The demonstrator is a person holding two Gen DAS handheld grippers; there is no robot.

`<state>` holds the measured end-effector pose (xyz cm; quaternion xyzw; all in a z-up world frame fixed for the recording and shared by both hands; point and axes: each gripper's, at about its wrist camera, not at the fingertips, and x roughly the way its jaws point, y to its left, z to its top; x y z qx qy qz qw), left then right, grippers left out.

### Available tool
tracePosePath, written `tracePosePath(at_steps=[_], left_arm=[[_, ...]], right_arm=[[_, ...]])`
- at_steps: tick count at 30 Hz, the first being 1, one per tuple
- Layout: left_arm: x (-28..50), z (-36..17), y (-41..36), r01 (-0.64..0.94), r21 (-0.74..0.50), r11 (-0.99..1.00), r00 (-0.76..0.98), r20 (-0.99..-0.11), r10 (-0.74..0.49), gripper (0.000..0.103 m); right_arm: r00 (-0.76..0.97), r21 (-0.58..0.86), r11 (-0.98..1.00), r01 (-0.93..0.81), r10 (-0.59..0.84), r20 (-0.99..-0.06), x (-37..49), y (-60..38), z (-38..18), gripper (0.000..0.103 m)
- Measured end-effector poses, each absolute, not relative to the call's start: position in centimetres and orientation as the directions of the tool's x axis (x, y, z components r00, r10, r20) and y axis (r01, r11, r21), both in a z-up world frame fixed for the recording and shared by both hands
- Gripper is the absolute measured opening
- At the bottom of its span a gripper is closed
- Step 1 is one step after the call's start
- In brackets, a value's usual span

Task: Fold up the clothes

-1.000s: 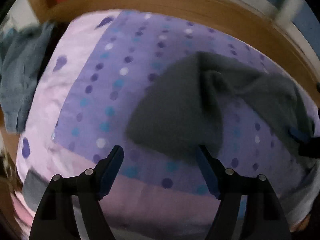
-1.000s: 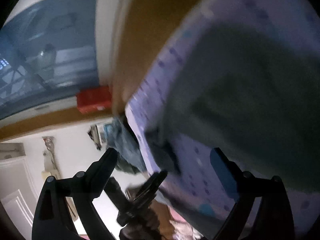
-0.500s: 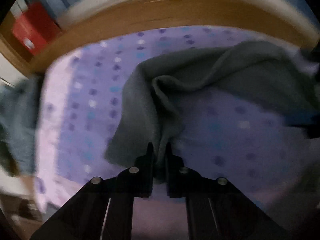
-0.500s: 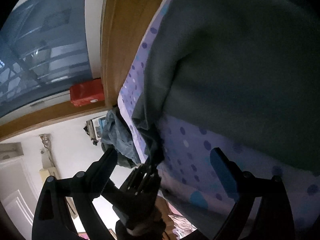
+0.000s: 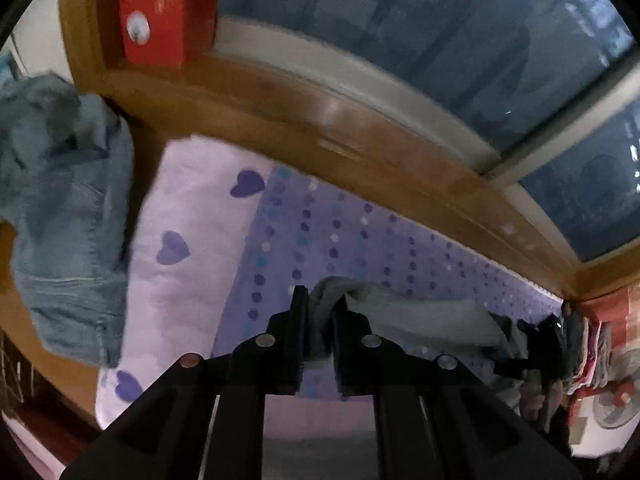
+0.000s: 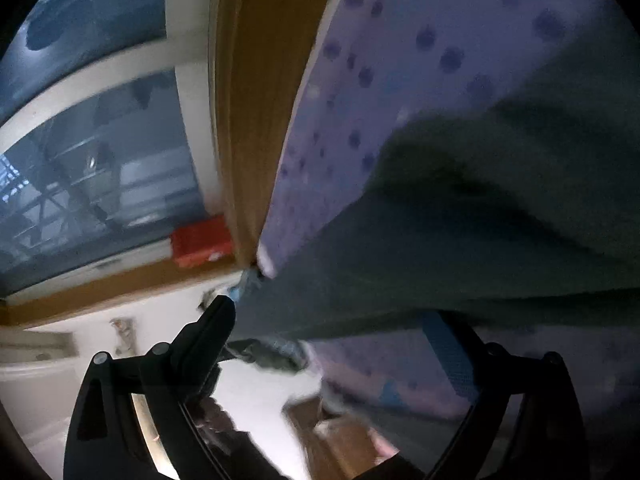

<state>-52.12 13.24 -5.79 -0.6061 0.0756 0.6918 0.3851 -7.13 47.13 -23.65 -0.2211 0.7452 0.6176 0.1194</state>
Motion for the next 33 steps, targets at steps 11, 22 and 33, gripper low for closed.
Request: tracePosePath(at_steps=[11, 22, 33], left_arm=[[-53.5, -9.2, 12.2, -0.577, -0.478, -0.662, 0.125, -0.853, 0.507, 0.011], [-52.4, -5.2, 9.9, -0.649, -0.469, -0.599, 0.048, -0.811, 0.583, 0.011], [-50.5, -0.9, 12.9, -0.77, -0.331, -0.545, -0.109, -0.774, 0.623, 0.011]], right_arm=[[-0.833, 0.842, 0.122, -0.525, 0.128, -0.538, 5.9, 47.1, -19.5, 0.095], [-0.548, 0.693, 0.27, -0.669, 0.45, -0.705, 23.2, 47.0, -16.6, 0.085], [-0.782, 0.787, 0.142, -0.6, 0.102, -0.615, 9.3, 51.2, -22.5, 0.068]])
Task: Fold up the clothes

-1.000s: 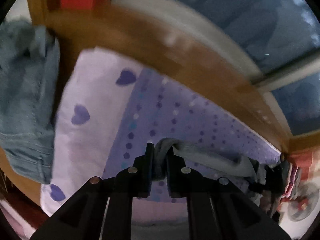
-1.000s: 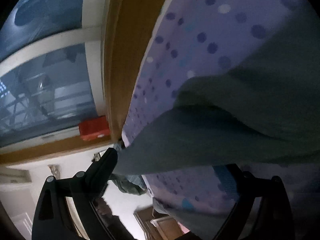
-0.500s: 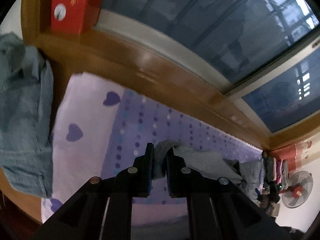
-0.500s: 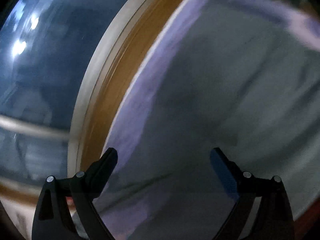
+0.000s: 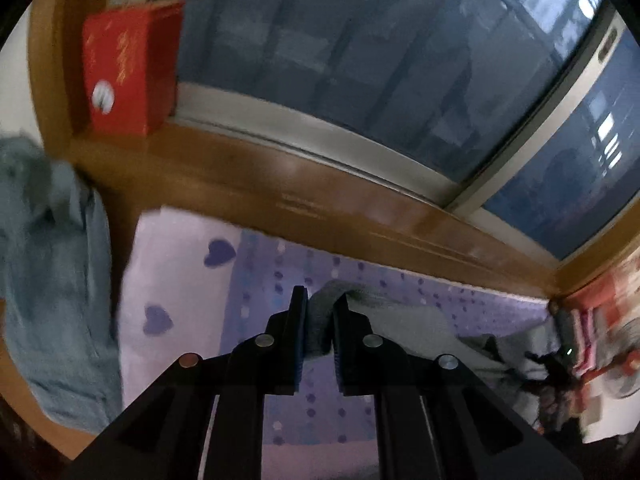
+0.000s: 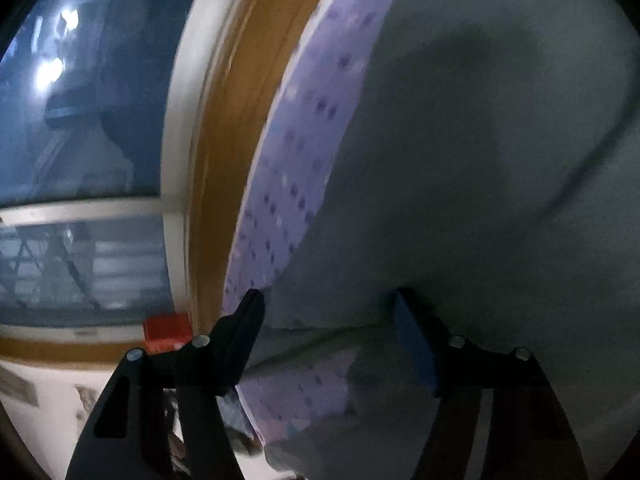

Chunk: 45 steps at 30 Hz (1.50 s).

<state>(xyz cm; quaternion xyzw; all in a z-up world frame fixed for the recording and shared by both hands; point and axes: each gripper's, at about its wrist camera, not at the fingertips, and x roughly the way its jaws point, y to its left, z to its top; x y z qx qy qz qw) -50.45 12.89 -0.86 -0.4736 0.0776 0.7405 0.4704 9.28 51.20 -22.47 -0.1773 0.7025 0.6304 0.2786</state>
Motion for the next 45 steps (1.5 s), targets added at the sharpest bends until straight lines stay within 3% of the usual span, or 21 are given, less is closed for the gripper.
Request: tracePosePath(at_steps=[3, 7, 9, 13, 16, 18, 22, 25, 32, 35, 36, 42, 45], left_arm=[[-49.6, 3.6, 16.3, -0.817, -0.217, -0.534, -0.218, -0.741, 0.635, 0.011], [-44.3, 13.0, 15.5, -0.899, -0.136, -0.415, -0.322, -0.436, 0.84, 0.011], [-41.6, 15.6, 13.7, -0.915, -0.064, -0.398, -0.363, -0.3, 0.882, 0.011], [-41.8, 13.6, 11.6, -0.894, -0.039, -0.446, -0.405, -0.356, 0.842, 0.011], [-43.1, 10.2, 9.8, -0.876, -0.059, -0.479, -0.421, -0.393, 0.818, 0.011], [-43.1, 7.5, 8.8, -0.87, -0.03, -0.492, -0.445, -0.381, 0.81, 0.011], [-43.2, 3.0, 8.6, -0.835, 0.001, -0.551, -0.503, -0.409, 0.762, 0.011], [-44.9, -0.7, 8.4, -0.786, -0.017, -0.619, -0.562, -0.399, 0.725, 0.012], [-49.6, -8.4, 10.6, -0.667, -0.091, -0.74, -0.635, -0.451, 0.628, 0.013], [-50.3, -10.7, 11.7, -0.649, -0.027, -0.76, -0.662, -0.473, 0.582, 0.013], [-50.5, -11.3, 11.9, -0.648, -0.019, -0.761, -0.66, -0.483, 0.575, 0.013], [-52.4, -12.4, 10.4, -0.633, -0.108, -0.766, -0.631, -0.502, 0.592, 0.013], [-51.8, -11.3, 9.7, -0.645, -0.118, -0.755, -0.634, -0.469, 0.615, 0.013]], right_arm=[[-0.813, 0.808, 0.126, -0.575, 0.021, -0.582, 5.9, 53.0, -21.6, 0.068], [-0.887, 0.876, 0.141, -0.461, -0.059, -0.458, 2.0, 54.4, -19.7, 0.068], [-0.93, 0.913, 0.193, -0.36, -0.149, -0.336, -0.9, 53.2, -19.7, 0.068], [-0.981, 0.943, 0.284, -0.175, -0.133, -0.142, -5.1, 52.5, -21.5, 0.078], [-0.992, 0.906, 0.403, -0.127, -0.032, -0.125, -7.3, 54.0, -24.8, 0.078], [-0.996, 0.895, 0.445, -0.03, 0.058, -0.062, -7.9, 55.5, -26.1, 0.078], [-0.985, 0.946, 0.296, 0.13, 0.15, 0.089, -8.0, 57.4, -24.0, 0.077], [-0.974, 0.971, 0.122, 0.207, 0.118, 0.193, -7.5, 57.2, -22.3, 0.077], [-0.996, 0.975, 0.204, 0.087, 0.033, 0.081, -9.1, 54.2, -27.8, 0.077], [-1.0, 0.959, 0.284, 0.012, 0.004, 0.012, -7.2, 51.1, -29.3, 0.08], [-1.0, 0.956, 0.295, -0.012, -0.012, -0.009, -6.6, 50.1, -29.0, 0.083], [-0.982, 0.943, 0.299, -0.149, -0.157, -0.105, -1.1, 43.2, -25.9, 0.084], [-0.976, 0.96, 0.188, -0.207, -0.111, -0.188, 3.6, 44.1, -23.8, 0.084]])
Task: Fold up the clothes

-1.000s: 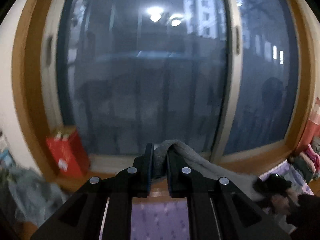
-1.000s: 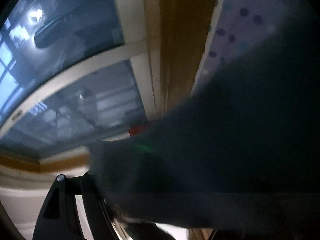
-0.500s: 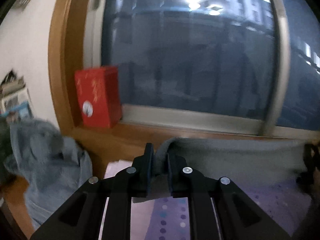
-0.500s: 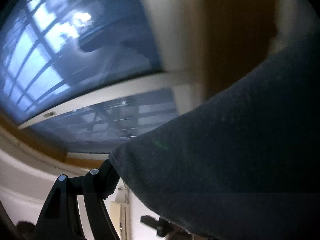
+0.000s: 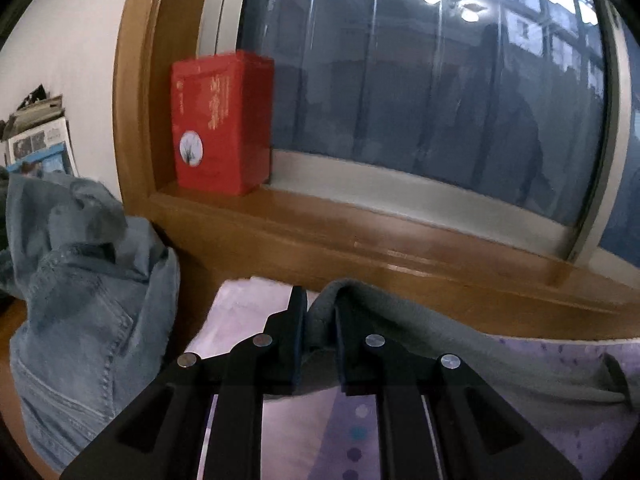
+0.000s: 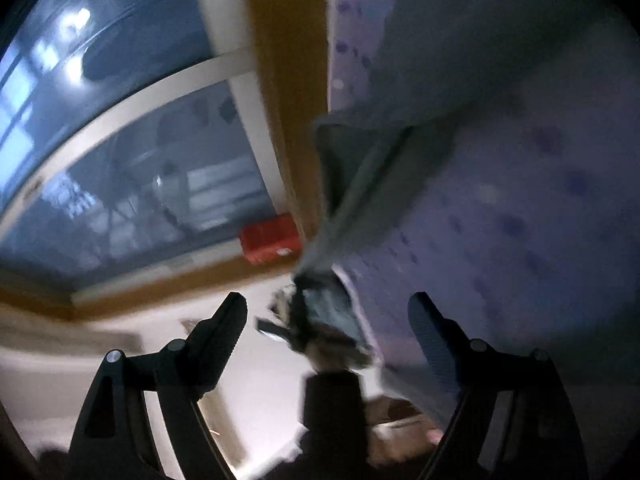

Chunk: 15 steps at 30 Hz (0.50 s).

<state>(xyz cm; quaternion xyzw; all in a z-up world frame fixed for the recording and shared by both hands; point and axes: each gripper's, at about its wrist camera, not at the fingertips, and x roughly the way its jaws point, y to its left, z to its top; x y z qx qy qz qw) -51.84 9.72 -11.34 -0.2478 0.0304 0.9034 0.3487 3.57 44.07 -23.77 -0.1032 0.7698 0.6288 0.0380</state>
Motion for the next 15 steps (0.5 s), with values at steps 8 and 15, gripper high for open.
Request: tracePosePath(at_steps=[8, 15], left_arm=[[-49.9, -5.8, 10.8, -0.632, -0.101, -0.769, -0.672, -0.424, 0.608, 0.013], [-49.0, -1.9, 13.6, -0.483, -0.232, -0.844, -0.713, -0.455, 0.533, 0.013]], right_arm=[[-0.491, 0.596, 0.024, -0.803, 0.541, -0.683, 25.6, 59.4, -14.7, 0.082], [-0.33, 0.319, -0.092, -0.943, 0.369, -0.869, 23.7, 72.5, -16.5, 0.08]])
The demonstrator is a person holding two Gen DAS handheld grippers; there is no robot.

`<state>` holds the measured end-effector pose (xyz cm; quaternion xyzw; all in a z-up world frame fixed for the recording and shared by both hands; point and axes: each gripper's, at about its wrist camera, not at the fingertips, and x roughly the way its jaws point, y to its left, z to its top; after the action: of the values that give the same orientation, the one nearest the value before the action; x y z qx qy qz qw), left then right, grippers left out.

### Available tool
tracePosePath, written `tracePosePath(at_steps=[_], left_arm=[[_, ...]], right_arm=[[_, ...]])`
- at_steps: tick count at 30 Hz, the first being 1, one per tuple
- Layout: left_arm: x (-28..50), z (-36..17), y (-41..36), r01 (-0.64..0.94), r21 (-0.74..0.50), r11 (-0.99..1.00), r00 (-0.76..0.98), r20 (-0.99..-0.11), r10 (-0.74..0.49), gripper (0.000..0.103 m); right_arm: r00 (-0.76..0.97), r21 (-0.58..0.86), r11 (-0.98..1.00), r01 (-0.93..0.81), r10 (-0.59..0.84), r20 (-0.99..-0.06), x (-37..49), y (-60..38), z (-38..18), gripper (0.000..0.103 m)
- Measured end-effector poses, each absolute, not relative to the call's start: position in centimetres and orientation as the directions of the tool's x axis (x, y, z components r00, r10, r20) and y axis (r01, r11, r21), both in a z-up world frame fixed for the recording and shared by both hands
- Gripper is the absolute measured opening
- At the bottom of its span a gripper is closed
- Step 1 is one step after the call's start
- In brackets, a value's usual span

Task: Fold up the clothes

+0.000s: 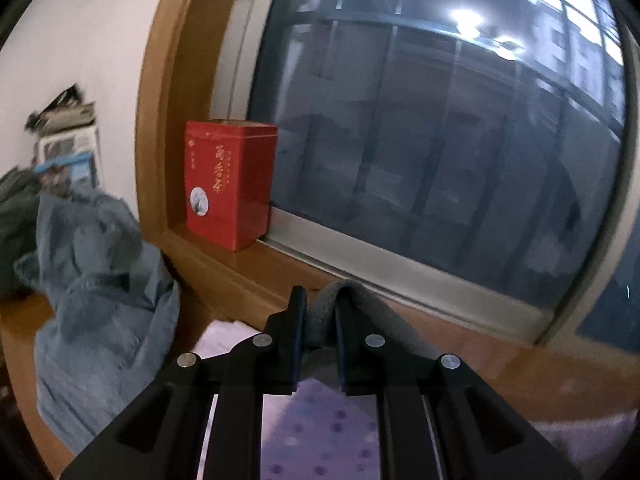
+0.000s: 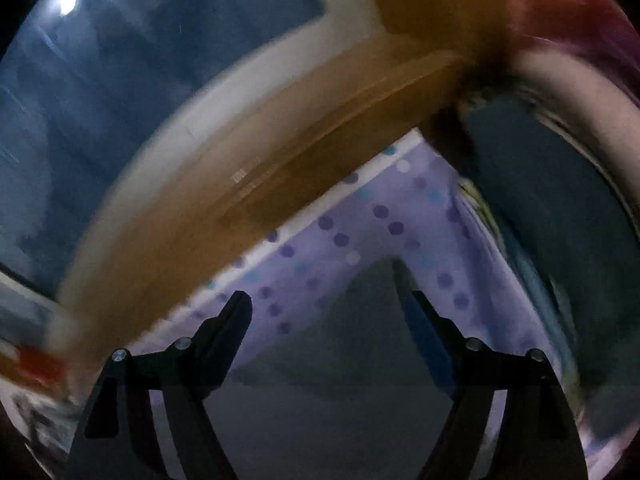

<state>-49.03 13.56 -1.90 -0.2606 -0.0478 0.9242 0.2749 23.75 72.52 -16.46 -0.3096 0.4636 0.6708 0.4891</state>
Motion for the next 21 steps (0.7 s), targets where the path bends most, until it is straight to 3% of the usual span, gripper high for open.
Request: tracePosePath(at_steps=[5, 8, 9, 11, 12, 13, 14, 16, 17, 19, 21], left_arm=[[-46.5, -0.3, 15.3, -0.456, -0.282, -0.844, -0.716, -0.448, 0.536, 0.013], [-45.9, 0.2, 16.0, -0.448, -0.304, -0.841, -0.705, -0.458, 0.541, 0.013], [-45.9, 0.3, 16.2, -0.443, -0.313, -0.84, -0.701, -0.462, 0.543, 0.013], [-46.4, 0.2, 16.6, -0.426, -0.335, -0.84, -0.682, -0.491, 0.542, 0.013], [-47.1, 0.0, 17.1, -0.406, -0.352, -0.844, -0.655, -0.532, 0.537, 0.013], [-47.9, -0.2, 17.4, -0.381, -0.377, -0.844, -0.625, -0.567, 0.536, 0.011], [-48.4, -0.1, 17.4, -0.355, -0.426, -0.832, -0.601, -0.578, 0.552, 0.011], [-48.1, 1.6, 16.5, -0.359, -0.511, -0.781, -0.626, -0.489, 0.608, 0.01], [-47.1, 3.3, 15.5, -0.407, -0.532, -0.742, -0.669, -0.38, 0.639, 0.01], [-44.4, 6.2, 13.1, -0.505, -0.493, -0.708, -0.745, -0.165, 0.646, 0.01], [-42.7, 7.0, 10.4, -0.505, -0.449, -0.737, -0.806, -0.06, 0.589, 0.01]], right_arm=[[-0.305, 0.31, -0.031, -0.95, 0.292, -0.906, 24.2, 73.5, -19.8, 0.077], [-0.297, 0.299, -0.038, -0.954, 0.284, -0.912, 24.6, 73.4, -20.9, 0.062], [-0.282, 0.284, -0.036, -0.958, 0.29, -0.914, 24.8, 73.5, -20.9, 0.044], [-0.309, 0.313, -0.032, -0.949, 0.288, -0.906, 25.3, 73.8, -20.6, 0.024], [-0.325, 0.331, -0.03, -0.943, 0.287, -0.901, 25.6, 73.9, -20.5, 0.009], [-0.336, 0.346, -0.023, -0.938, 0.299, -0.893, 25.8, 74.0, -20.1, 0.002], [-0.378, 0.387, -0.047, -0.921, 0.351, -0.856, 26.2, 73.5, -18.5, 0.002], [-0.473, 0.474, -0.124, -0.872, 0.464, -0.749, 27.1, 72.1, -14.7, 0.002], [-0.516, 0.51, -0.166, -0.844, 0.514, -0.686, 27.5, 71.4, -12.8, 0.002], [-0.553, 0.539, -0.226, -0.811, 0.596, -0.582, 28.4, 69.9, -9.9, 0.002], [-0.524, 0.515, -0.237, -0.824, 0.667, -0.53, 29.6, 68.1, -8.5, 0.002]])
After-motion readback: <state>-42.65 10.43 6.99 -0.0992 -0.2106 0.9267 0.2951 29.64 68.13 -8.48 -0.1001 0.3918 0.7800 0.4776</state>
